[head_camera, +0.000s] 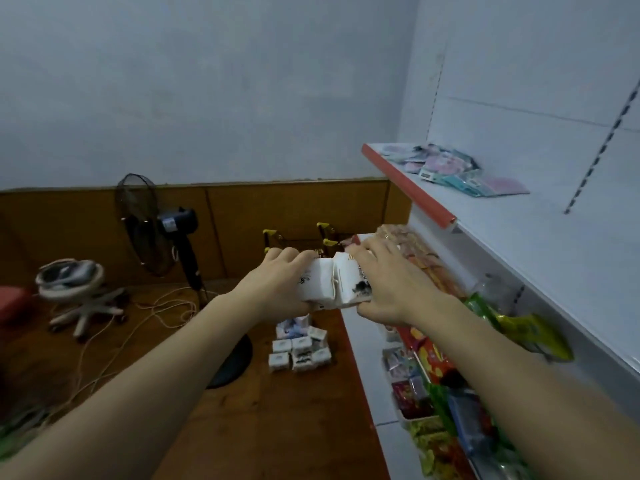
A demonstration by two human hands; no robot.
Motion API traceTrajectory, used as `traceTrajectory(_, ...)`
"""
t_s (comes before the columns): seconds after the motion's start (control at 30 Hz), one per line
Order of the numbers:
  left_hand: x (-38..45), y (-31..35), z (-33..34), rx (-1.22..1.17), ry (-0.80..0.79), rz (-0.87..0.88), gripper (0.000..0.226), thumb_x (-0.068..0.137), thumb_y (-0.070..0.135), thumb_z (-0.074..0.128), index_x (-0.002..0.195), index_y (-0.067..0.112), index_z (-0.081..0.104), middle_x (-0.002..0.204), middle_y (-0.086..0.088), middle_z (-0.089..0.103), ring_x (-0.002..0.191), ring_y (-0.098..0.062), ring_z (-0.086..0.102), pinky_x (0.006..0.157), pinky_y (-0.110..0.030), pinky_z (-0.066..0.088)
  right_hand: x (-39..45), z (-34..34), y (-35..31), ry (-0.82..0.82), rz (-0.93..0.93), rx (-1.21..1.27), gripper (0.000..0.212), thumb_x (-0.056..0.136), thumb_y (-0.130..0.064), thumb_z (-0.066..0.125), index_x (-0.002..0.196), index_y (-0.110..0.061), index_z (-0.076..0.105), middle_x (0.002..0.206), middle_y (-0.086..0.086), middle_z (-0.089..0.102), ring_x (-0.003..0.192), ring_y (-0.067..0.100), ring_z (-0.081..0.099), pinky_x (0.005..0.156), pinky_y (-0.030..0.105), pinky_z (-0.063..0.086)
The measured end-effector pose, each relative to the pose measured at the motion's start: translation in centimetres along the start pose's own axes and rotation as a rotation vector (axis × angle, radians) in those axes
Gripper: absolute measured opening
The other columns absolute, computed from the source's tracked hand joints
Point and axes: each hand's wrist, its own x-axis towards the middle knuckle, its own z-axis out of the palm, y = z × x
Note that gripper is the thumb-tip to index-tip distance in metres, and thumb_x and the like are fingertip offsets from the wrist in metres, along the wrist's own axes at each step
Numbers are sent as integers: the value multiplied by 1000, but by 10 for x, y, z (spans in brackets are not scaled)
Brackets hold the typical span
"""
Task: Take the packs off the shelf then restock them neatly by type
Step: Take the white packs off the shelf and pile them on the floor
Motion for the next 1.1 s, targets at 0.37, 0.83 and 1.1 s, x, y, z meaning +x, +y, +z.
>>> traceTrajectory(0.37,117,-106,73,0,-112,-190,88,83,52,71,151,31,19,146,1,34,137,-26,26,106,-46,42,167,111,50,-174,-87,86,95,76,-36,75,152,-26,18,146,1,24,137,24,22,87,39,54)
traceTrajectory(0.83,297,-330,227,-155,-196,-400,89,81,81,49,147,26,29,138,2,46,126,-24,41,92,-41,49,399,334,63,-363,38,179,97,77,-44,74,153,-23,18,147,1,27,138,26,26,94,38,49)
traceTrajectory(1.1,353,-411,390,-186,-221,-562,80,85,72,55,144,25,29,134,2,47,121,-25,42,84,-40,51,442,511,80,-486,66,166,94,72,-39,74,151,-28,23,146,6,28,135,29,33,94,41,51)
